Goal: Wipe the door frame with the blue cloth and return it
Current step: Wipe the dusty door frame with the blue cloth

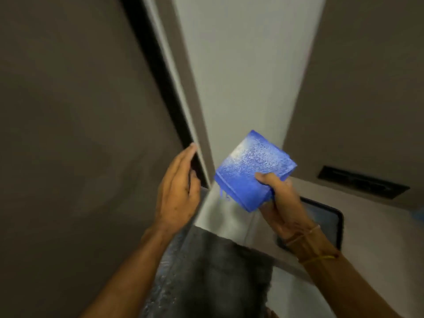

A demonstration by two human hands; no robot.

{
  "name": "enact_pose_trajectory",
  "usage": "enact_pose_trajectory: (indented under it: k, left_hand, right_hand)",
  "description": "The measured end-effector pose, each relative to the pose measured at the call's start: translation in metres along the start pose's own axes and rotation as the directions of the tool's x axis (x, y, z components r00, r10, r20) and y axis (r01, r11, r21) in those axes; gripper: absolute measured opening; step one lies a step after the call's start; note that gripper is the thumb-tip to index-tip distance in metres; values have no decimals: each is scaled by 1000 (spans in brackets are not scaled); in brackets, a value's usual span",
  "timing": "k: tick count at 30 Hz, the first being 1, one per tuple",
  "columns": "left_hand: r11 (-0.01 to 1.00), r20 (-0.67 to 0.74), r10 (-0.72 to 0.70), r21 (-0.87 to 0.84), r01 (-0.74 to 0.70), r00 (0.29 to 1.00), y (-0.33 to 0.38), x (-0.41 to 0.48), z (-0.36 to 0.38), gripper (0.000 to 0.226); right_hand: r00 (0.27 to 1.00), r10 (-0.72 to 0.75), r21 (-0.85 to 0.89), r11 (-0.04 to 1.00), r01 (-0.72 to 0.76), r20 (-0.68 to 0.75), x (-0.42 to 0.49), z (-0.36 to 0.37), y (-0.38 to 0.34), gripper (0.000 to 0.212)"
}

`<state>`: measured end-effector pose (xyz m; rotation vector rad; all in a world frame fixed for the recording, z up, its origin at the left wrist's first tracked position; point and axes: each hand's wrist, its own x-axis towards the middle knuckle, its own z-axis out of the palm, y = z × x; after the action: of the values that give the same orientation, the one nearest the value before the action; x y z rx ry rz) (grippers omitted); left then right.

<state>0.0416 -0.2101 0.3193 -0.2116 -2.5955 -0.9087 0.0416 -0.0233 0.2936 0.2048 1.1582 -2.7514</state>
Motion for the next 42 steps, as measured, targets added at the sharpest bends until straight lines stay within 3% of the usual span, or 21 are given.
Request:
enact_pose_trajectory:
  k: [3,5,9,11,13,18,22,26,30,35,40,42]
  left_hand:
    - [998,-140,19,57,-11,990,-2,-22,-103,55]
    - [993,-191,70,107,-51,979,3,-37,-160,59]
    - [941,-291,210,321,-111,934,5,-86,-300,63]
    - [907,-339,238,412,-83,910,5,-120,-368,59]
    - [871,-381,252,490,-37,890,10,-155,-425,57]
    - [676,-400,316,731,92,860,32,-225,-527,56]
    - [416,-371,391,888,197,842,46,-260,-580,57]
    - [276,-452,495,891,359,742,53,-280,-635,53]
    - [199,-548,510,825,528,663,53,-280,-685,54]
    - [155,-707,381,684,713,596,37,-275,-731,61]
    - [142,-715,398,666,732,574,21,-272,-743,63]
    - [135,-701,403,681,719,588,20,-274,-744,63]
  right_hand:
    - [994,-23,17,1000,21,103,-24,103,9,34]
    - [981,-114,-35,992,121,156,-44,166,12,37]
    - [887,-241,-144,937,319,395,-98,311,40,35]
    - [817,-295,-218,868,446,496,-132,376,58,20]
    - [703,-349,-228,777,587,620,-166,429,71,9]
    - [297,-490,66,596,800,820,-251,516,85,50]
    - [20,-585,284,423,860,811,-282,556,83,56]
    - [-140,-672,394,242,887,727,-302,587,81,62]
    - [-270,-652,409,68,910,708,-323,598,82,41]
    - [-395,-590,375,-164,912,704,-344,606,93,39]
    - [-450,-491,251,-418,873,746,-356,628,118,39]
    - [-428,-414,193,-499,845,803,-354,632,133,58]
